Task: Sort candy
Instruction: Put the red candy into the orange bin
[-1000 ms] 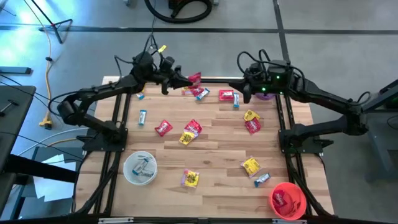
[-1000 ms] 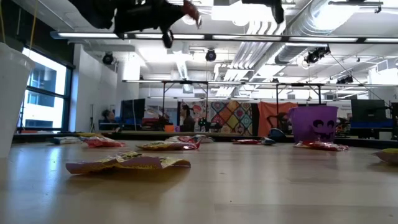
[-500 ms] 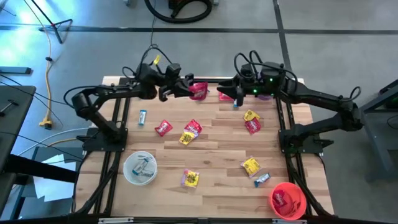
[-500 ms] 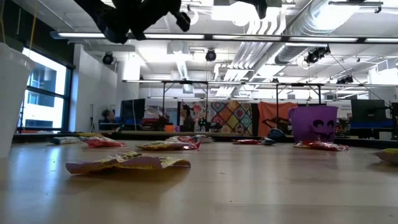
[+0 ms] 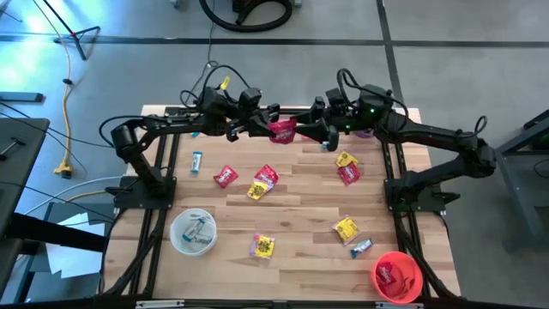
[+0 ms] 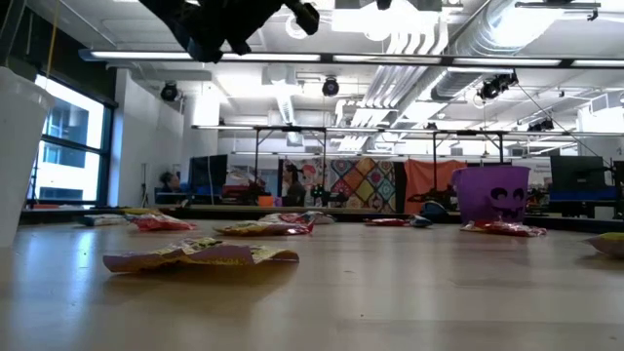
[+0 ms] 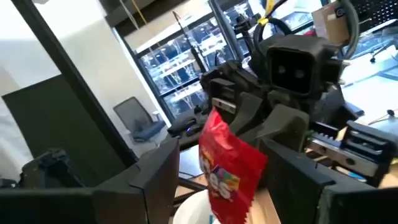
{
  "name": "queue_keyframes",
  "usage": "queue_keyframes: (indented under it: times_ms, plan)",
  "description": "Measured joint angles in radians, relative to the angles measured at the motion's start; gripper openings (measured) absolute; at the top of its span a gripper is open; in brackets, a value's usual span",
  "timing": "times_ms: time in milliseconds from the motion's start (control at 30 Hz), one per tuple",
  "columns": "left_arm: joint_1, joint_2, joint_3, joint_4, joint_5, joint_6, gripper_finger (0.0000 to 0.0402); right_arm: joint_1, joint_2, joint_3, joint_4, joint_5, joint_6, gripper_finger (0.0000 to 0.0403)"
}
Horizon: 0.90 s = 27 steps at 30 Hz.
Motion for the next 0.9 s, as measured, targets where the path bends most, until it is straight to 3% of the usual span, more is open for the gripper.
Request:
queue_keyframes:
  times_ms: [200,500,900]
  plan:
    - [0.0,0.0,0.003,0.002,-0.004,0.0,0.0,0.004,0.0,0.0,-0.001,-0.024,0.001,0.0167]
    - [-0.014,0.0,0.003,0.002,-0.031,0.018,0.0,0.003,0.003,0.0,0.0,-0.008,-0.002,0.0011]
    - [0.005,0.0,0.003,0.0,-0.055,0.011,0.0051,0.003,-0.061,0.0,-0.01,-0.009,0.02,0.0002]
